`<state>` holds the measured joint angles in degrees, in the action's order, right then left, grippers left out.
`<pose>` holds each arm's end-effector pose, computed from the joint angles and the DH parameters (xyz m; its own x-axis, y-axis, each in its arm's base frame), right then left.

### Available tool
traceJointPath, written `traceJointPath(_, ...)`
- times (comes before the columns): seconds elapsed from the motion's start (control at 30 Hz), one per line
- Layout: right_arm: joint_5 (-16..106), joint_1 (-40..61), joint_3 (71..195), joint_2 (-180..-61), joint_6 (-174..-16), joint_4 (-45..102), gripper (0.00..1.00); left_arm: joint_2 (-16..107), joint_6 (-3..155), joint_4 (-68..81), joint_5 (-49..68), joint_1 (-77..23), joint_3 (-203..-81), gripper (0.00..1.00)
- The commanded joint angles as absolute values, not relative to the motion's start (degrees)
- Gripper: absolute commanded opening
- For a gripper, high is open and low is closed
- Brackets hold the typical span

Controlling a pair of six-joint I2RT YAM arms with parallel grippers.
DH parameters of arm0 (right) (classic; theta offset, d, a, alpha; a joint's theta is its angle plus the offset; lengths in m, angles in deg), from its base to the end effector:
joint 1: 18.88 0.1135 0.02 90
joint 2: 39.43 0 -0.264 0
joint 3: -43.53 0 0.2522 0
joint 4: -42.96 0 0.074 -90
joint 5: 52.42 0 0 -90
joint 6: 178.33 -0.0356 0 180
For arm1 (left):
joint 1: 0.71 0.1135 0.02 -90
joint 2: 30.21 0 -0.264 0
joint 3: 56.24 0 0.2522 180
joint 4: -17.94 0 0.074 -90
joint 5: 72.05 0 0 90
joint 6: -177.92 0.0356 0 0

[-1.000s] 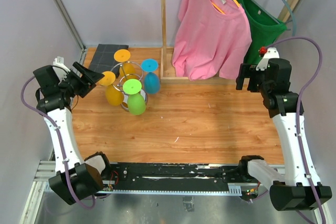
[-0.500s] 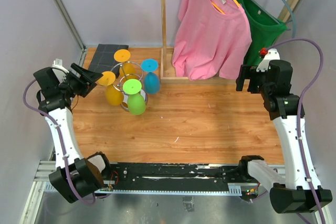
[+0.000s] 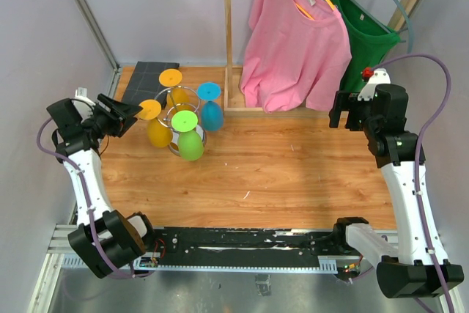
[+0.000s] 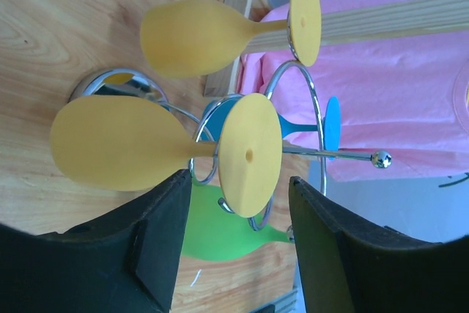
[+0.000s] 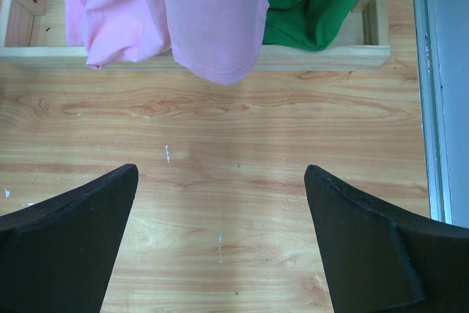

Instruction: Take the wine glass off the wine glass rack

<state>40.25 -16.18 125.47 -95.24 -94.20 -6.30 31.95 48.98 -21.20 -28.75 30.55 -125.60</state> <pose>0.1985 0.0110 0.3999 -0.3995 0.0834 -0.9129 -0.0492 0.9925 0.1123 0.2104 0.0974 0.3265 -0.4599 -0.7834 -0.4181 -0.1504 0.5327 -0.8328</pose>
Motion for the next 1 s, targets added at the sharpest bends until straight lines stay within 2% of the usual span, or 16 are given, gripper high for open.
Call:
traceJointPath(0.0,41.09,-15.28,125.11,-94.24,-95.39,-7.17,0.98,32.69,47.3,-17.94,-33.46,30.93,-125.09,0.59)
traceJointPath(0.57,40.94,-15.28,123.99,-92.98,-95.36,-7.33,0.98,34.65,46.48,-15.97,-36.46,30.93,-123.8,0.4)
traceJointPath(0.97,41.64,-15.32,123.97,-92.9,-95.59,-7.39,0.98,34.99,45.9,-14.26,-36.73,30.93,-122.67,0.35)
